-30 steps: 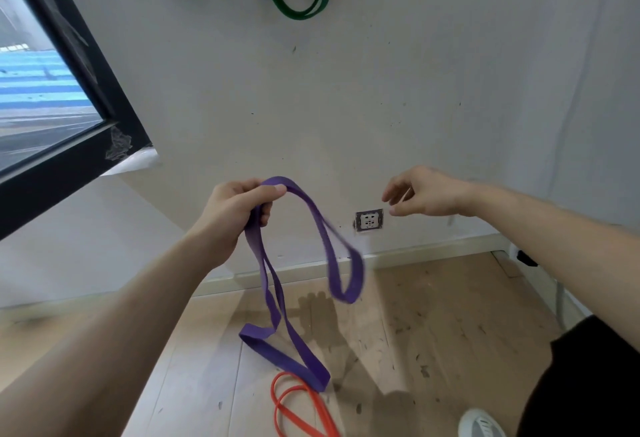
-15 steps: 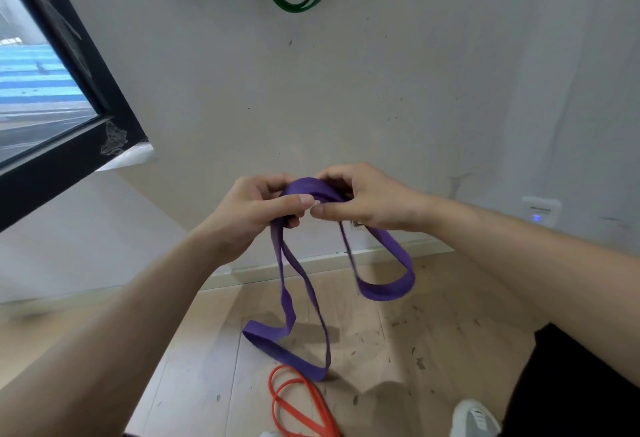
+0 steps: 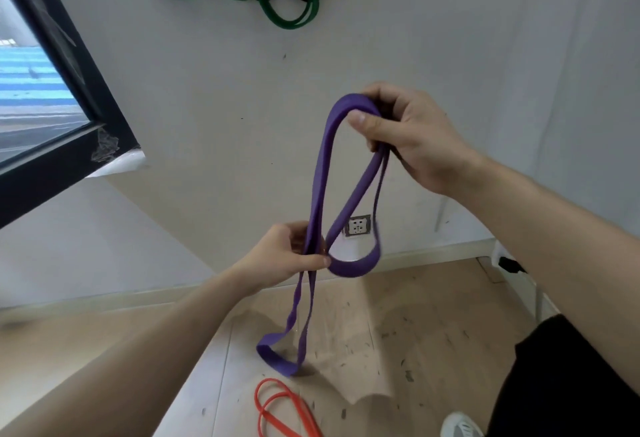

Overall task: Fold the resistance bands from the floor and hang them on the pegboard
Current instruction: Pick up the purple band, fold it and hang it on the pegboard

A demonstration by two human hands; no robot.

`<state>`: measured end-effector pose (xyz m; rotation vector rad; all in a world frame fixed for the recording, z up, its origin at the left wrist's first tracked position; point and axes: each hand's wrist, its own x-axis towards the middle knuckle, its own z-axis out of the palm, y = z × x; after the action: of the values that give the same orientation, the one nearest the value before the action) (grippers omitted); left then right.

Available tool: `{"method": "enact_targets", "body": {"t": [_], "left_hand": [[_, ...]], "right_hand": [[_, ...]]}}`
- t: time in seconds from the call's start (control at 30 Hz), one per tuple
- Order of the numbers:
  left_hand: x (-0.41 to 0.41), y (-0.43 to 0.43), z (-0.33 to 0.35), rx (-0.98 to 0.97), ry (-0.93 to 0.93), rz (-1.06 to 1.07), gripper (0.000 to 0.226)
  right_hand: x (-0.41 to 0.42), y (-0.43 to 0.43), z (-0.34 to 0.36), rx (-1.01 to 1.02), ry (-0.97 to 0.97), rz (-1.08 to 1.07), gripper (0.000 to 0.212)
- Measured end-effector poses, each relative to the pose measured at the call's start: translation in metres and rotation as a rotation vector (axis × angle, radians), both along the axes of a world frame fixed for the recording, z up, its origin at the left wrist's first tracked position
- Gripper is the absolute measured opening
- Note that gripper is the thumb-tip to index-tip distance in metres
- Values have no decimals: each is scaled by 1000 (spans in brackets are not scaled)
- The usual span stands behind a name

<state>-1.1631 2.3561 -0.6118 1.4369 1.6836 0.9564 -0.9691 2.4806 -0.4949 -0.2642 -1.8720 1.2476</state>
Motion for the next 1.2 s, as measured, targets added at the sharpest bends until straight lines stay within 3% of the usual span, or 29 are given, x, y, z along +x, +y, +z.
{"method": "enact_targets", "body": {"t": [0.17,0.3,0.43,0.57,0.73,0.83,0.97,1.07,1.2], "left_hand": [[-10,4,-6,2,3,73,30],[-22,5,7,52,-82,133,36],[-27,4,27,141,-160,196,38],[-23,6,46,278,-218,222,47],[-8,20,56,395,-251,195,30],[3,26,57,403,-240,130,28],[11,30,55,368,-188,50,30],[10,28,53,365,-170,52,31],[0,19,53,360,-88,72,34]], "right_hand": [[10,15,-3,-58,6,-69,8],[32,47,-16,-168,-117,-130,13],[62,78,-42,-230,-396,-121,9],[67,87,-73,-110,-787,-35,14],[49,71,-93,-21,-1070,59,14],[30,60,-90,-29,-965,161,25],[3,37,-71,-116,-555,128,49],[-11,22,-65,1,-434,70,35],[-22,16,-60,122,-470,26,30]]}}
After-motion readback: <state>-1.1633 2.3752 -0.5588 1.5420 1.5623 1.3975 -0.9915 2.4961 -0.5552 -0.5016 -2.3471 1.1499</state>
